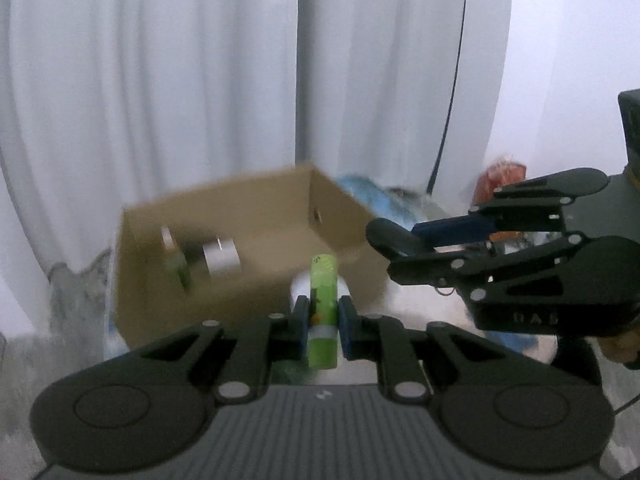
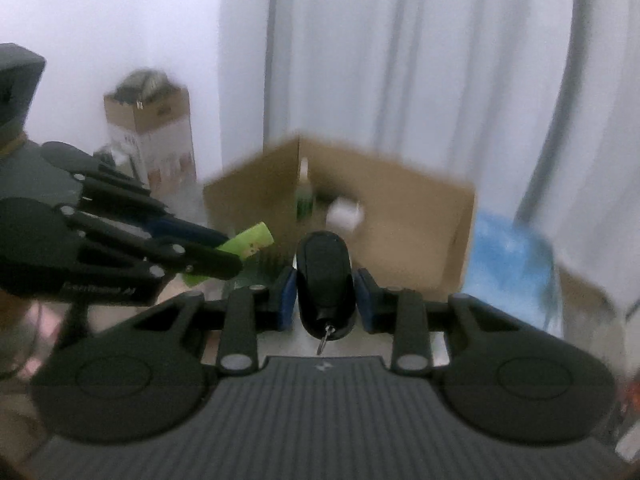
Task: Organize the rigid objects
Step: 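Carry the tube with the left gripper while the right carries the black case to the box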
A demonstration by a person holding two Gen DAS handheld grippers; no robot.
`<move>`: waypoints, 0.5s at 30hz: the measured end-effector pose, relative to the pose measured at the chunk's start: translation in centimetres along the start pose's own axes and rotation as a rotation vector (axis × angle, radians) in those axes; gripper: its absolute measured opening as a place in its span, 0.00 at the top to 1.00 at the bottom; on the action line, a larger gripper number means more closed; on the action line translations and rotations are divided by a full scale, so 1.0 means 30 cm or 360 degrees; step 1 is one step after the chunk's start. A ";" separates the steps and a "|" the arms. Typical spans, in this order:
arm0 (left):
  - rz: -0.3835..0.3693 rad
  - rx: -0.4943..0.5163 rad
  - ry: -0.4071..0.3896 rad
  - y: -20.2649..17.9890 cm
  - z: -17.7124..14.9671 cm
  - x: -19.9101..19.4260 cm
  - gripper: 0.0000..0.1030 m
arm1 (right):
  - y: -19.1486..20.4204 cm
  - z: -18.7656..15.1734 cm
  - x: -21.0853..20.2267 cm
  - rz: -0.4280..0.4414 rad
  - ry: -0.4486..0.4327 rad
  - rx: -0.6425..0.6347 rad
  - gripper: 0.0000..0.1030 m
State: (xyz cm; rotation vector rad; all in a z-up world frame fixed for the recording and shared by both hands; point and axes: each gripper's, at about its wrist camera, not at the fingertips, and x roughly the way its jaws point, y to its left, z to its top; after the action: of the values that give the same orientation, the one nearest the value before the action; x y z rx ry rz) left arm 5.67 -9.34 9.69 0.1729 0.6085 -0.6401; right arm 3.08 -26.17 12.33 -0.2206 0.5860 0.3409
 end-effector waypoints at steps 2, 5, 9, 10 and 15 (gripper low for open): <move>0.0011 0.0031 -0.0005 0.033 0.081 0.026 0.84 | -0.016 0.071 0.019 -0.0027 -0.0056 -0.0051 0.71; 0.0032 0.0009 0.0085 0.104 0.202 0.140 0.84 | -0.075 0.171 0.121 -0.0019 -0.0053 -0.0052 0.71; 0.0012 -0.0095 0.0308 0.221 0.313 0.368 0.85 | -0.197 0.267 0.366 0.0008 0.0147 0.0036 0.71; -0.0003 -0.0147 0.0378 0.255 0.326 0.425 0.85 | -0.234 0.284 0.446 0.0022 0.0226 0.0074 0.71; 0.0004 -0.0278 0.0649 0.361 0.349 0.706 0.85 | -0.352 0.298 0.739 0.0014 0.0501 0.0120 0.71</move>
State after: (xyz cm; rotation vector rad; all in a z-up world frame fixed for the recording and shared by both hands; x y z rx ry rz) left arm 30.69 -14.98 5.54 0.1412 1.0527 -0.5488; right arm 28.81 -27.68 8.00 -0.2003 0.9089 0.2934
